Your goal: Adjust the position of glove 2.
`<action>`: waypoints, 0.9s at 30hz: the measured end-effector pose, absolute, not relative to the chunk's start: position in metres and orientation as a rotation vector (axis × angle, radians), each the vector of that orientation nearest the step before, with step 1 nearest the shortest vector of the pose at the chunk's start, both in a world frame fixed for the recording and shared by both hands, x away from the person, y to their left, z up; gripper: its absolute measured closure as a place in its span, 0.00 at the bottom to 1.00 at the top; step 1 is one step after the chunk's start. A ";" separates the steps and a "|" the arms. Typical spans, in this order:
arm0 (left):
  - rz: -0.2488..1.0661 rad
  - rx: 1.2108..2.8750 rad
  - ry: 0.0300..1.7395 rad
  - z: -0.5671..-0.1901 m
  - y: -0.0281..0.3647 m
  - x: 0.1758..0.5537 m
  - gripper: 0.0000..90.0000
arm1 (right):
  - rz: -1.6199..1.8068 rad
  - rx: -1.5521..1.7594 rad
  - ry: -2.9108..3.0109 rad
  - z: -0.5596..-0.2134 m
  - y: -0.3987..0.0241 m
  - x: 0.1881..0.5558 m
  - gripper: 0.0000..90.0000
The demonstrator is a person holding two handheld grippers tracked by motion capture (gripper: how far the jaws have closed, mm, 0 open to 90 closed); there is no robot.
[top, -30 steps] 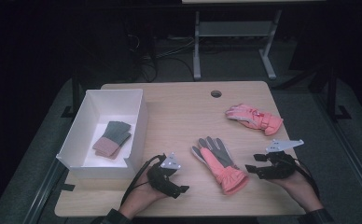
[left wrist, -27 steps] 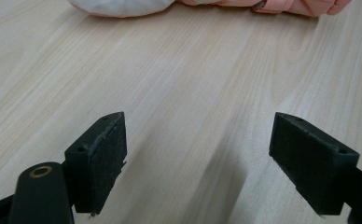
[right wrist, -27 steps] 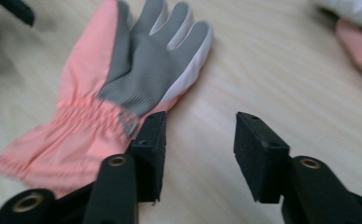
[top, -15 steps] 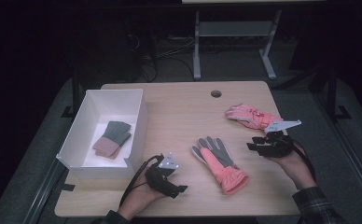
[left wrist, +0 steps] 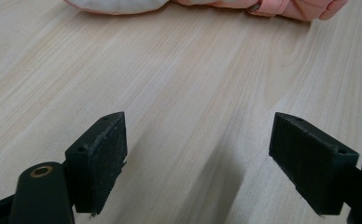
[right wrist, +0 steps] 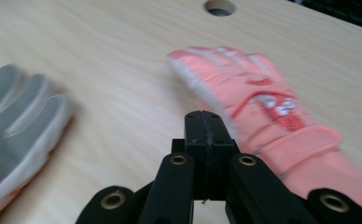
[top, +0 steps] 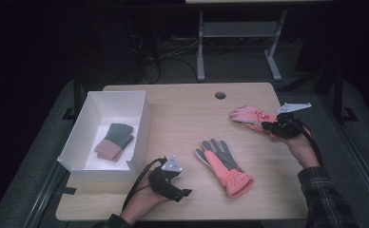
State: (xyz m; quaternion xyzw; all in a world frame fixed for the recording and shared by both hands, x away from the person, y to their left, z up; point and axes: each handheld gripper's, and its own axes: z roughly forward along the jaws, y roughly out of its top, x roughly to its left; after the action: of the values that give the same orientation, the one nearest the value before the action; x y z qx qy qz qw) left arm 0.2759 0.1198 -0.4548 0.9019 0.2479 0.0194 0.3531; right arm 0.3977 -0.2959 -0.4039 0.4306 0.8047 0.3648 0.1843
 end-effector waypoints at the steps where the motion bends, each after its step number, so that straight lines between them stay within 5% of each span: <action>1: 0.048 2.335 0.640 -0.455 0.120 0.276 0.21 | 0.999 1.239 2.237 -0.402 -0.300 0.409 1.00; 17: 0.040 2.359 0.630 -0.457 0.118 0.277 0.21 | 0.872 1.460 2.113 -0.423 -0.343 0.475 1.00; 27: 0.022 2.361 0.620 -0.458 0.115 0.277 0.21 | 0.779 1.536 2.138 -0.450 -0.353 0.486 1.00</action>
State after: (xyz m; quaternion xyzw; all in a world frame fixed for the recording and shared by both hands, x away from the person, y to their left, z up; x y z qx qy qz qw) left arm 0.2770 0.1154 -0.4582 0.9084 0.2387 0.0084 0.3431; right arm 0.4857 -0.3532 -0.4503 0.5485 0.7635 0.2781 0.1969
